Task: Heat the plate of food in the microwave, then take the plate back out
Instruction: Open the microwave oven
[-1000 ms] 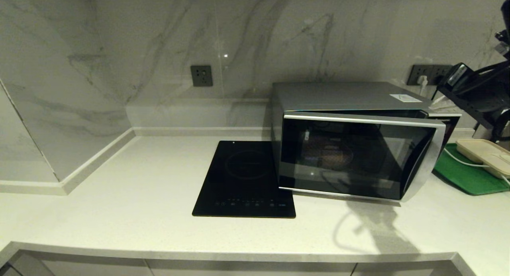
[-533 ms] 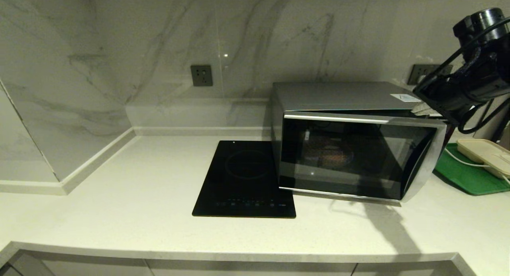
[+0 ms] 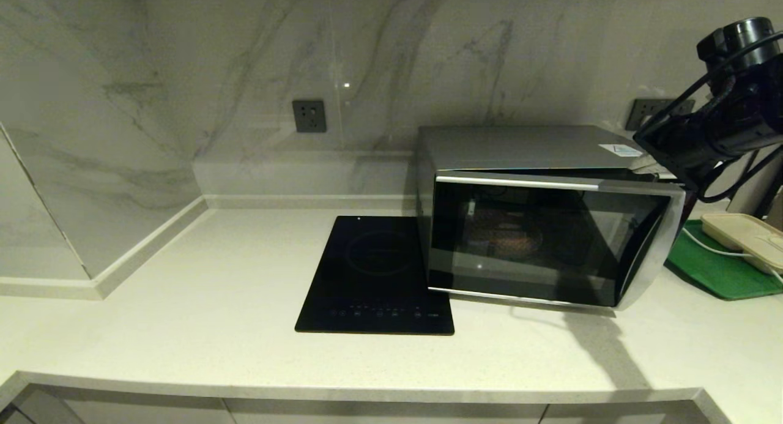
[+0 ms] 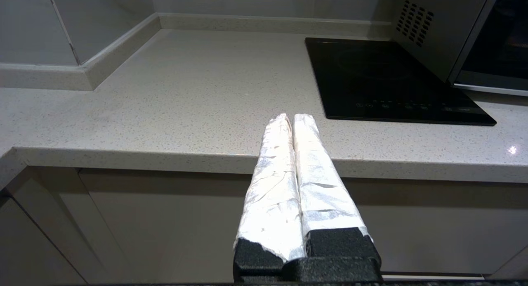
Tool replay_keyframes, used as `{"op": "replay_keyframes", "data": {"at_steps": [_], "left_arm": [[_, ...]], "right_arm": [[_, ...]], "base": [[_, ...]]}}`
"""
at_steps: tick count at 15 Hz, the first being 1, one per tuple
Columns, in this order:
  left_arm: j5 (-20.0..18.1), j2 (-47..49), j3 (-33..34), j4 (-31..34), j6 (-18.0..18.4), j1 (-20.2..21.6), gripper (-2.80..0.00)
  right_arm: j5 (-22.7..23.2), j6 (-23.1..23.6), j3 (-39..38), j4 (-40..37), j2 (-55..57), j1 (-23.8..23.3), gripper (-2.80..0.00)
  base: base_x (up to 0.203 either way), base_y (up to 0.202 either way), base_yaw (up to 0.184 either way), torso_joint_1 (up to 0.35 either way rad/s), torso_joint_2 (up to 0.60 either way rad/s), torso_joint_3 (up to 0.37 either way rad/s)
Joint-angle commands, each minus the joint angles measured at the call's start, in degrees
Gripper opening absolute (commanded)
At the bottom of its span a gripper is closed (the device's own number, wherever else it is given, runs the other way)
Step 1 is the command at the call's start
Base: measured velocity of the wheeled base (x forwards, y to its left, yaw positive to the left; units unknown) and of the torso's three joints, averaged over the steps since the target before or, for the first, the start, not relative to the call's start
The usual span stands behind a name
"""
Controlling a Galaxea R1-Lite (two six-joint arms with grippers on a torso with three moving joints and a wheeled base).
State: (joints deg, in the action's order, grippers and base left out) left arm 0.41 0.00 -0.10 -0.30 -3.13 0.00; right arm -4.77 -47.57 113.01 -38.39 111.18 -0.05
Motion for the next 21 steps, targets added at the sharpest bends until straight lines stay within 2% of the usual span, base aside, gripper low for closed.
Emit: {"op": "replay_keyframes", "data": {"at_steps": [1,5,21], "left_arm": [[0.0,0.0,0.0,0.0,0.0,0.0,-2.80],[0.0,0.0,0.0,0.0,0.0,0.0,-2.80],[0.0,0.0,0.0,0.0,0.0,0.0,-2.80]], "right_arm": [[0.0,-0.4,-0.2,0.5,0.9,-0.8,-2.80],[3.2,0.4,-0.2,4.3,1.2,-2.7,-2.80],[3.3,0.7,-0.7,5.1,4.8,-3.6,-2.80]], "base": [[0.000,0.000,0.000,0.000,0.00,0.000],[0.000,0.000,0.000,0.000,0.00,0.000],[0.000,0.000,0.000,0.000,0.00,0.000]]}}
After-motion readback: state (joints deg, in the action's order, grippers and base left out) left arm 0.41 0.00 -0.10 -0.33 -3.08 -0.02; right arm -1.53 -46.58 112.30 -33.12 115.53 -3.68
